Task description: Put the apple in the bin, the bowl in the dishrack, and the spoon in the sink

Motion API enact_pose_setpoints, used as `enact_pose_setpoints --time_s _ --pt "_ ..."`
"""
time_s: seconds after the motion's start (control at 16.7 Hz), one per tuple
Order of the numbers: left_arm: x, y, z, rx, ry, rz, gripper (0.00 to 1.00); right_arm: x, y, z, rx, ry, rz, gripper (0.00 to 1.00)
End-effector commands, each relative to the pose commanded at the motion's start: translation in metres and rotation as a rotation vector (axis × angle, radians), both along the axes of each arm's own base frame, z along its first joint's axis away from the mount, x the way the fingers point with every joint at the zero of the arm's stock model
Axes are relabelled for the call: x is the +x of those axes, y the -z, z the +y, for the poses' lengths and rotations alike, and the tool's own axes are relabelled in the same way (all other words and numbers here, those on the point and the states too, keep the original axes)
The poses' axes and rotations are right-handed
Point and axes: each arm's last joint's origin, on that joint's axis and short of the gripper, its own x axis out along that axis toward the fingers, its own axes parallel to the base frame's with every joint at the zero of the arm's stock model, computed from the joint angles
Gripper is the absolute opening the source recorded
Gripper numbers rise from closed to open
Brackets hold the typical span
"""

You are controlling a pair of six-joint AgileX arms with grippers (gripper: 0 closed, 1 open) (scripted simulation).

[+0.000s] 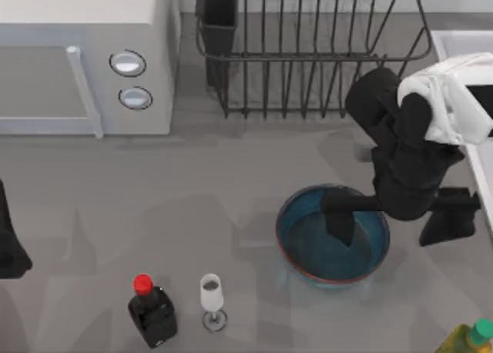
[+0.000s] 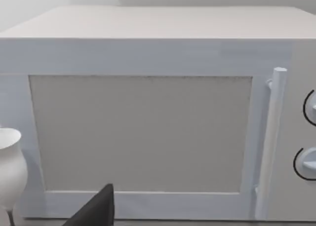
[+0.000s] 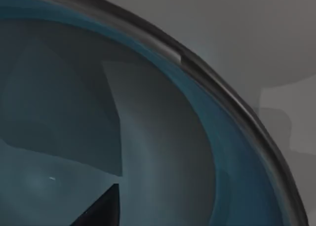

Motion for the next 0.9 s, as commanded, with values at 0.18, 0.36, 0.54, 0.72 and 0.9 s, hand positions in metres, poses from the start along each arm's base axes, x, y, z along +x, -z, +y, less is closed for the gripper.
enact_pose_setpoints --time_s 0.18,0.36,0.54,0.72,0.9 --pt "0.0 0.0 0.0 0.0 0.0 0.0 1.0 0.0 0.0 0.0 0.0 0.0 0.0 0.62" --pt "0.0 0.0 0.0 0.0 0.0 0.0 1.0 0.0 0.0 0.0 0.0 0.0 0.0 0.4" --pt "0.0 0.0 0.0 0.0 0.0 0.0 1.0 0.0 0.0 0.0 0.0 0.0 0.0 0.17" --pt "0.0 0.0 0.0 0.0 0.0 0.0 1.0 0.0 0.0 0.0 0.0 0.0 0.0 0.0" --pt "0.0 0.0 0.0 0.0 0.0 0.0 1.0 0.0 0.0 0.0 0.0 0.0 0.0 0.0"
